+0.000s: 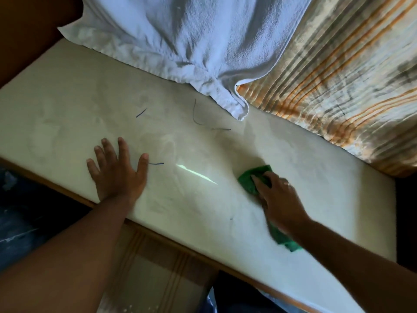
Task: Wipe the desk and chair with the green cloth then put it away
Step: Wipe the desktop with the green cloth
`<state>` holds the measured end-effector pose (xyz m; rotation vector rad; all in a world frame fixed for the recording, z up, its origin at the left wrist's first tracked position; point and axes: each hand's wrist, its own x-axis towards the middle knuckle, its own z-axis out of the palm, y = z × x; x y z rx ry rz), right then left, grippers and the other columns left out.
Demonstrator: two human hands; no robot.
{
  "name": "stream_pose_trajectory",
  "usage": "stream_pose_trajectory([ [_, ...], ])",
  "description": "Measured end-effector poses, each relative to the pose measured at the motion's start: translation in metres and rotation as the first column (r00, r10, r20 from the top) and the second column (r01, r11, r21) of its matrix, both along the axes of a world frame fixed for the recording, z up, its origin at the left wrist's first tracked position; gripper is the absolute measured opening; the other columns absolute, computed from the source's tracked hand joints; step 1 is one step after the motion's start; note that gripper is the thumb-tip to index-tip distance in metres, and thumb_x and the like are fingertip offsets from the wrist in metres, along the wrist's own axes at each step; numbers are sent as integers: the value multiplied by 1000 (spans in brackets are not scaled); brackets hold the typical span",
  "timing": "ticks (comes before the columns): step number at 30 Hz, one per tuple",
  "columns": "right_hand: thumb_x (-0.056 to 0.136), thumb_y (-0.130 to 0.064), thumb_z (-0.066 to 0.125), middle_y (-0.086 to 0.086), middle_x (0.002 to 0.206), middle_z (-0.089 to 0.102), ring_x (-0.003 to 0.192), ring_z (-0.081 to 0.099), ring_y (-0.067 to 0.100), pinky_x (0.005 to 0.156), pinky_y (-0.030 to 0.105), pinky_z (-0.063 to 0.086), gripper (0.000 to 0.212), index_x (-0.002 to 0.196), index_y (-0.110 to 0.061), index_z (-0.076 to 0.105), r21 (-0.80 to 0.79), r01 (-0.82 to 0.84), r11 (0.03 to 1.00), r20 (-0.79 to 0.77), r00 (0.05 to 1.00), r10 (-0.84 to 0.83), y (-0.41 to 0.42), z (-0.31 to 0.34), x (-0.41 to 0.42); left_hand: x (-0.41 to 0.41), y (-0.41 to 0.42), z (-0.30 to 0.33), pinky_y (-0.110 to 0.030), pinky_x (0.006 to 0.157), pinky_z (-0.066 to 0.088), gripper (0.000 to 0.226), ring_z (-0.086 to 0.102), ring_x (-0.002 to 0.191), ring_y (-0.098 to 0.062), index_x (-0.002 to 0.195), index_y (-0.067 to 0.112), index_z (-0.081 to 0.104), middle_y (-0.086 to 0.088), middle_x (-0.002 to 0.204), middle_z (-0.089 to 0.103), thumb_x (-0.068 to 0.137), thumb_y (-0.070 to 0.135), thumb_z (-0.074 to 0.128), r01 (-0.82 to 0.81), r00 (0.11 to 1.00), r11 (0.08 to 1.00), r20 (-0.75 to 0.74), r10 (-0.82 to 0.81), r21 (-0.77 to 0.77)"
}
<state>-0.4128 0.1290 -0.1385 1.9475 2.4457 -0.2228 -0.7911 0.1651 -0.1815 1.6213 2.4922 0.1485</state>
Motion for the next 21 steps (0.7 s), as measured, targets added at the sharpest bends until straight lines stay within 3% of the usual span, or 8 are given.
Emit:
stream_pose_trajectory([
  [3,92,-33,50,5,122,56,93,57,22,76,39,52,40,132,-35,48,-136,-113,984,-50,993,108,-68,-15,-27,0,-1,-1,-56,121,2,83,6,154,-37,159,20,14,-20,167,8,93,71,17,-3,1000,1000,-2,3,7],
  [6,89,-18,48,9,126,50,98,54,29,80,41,50,51,138,-31,43,-149,-368,918,-51,930,365,-88,-14,-21,0,0,-1,-56,122,1,84,5,154,-36,159,21,13,-19,167,7,92,72,16,-8,1000,1000,5,8,6],
  [10,91,-24,47,14,135,46,109,51,36,90,43,47,52,142,-28,39,-19,-62,998,59,996,63,10,-2,-24,0,0,-1,-57,121,2,83,5,154,-37,159,21,13,-19,167,8,93,71,16,-8,1000,1000,3,8,4],
  [12,89,-23,52,18,137,43,110,51,37,91,44,47,57,144,-25,35,-52,-28,998,76,997,32,19,4,-45,0,0,-1,-57,121,3,83,6,154,-37,159,20,15,-20,167,9,93,71,17,-3,1000,1000,4,3,6],
  [14,88,-22,55,15,125,51,102,56,37,80,43,49,51,137,-24,41,-156,-44,987,-10,999,43,-16,4,-53,0,1,0,-58,121,4,84,7,153,-38,158,19,16,-21,166,10,93,71,17,2,1000,1000,7,-2,4],
  [16,86,-21,52,12,117,54,87,57,31,71,39,50,48,133,-26,44,-221,-222,950,-67,975,212,-63,10,-46,0,0,0,-58,120,5,82,8,153,-39,158,18,16,-22,166,11,94,70,19,-1,1000,1000,5,1,10],
  [18,82,-15,57,14,121,53,81,55,28,69,37,51,56,136,-25,45,-186,-484,855,-16,871,490,-71,12,-22,1,-1,-1,-58,120,5,81,9,153,-39,158,18,17,-22,166,11,95,69,21,1,1000,1000,7,-1,9],
  [21,71,-5,66,19,118,58,76,58,36,63,39,51,65,133,-23,54,-66,-449,891,83,887,454,-12,13,-16,0,0,0,-58,120,7,81,11,152,-40,158,19,18,-22,166,12,94,69,19,4,1000,1000,0,-4,13],
])
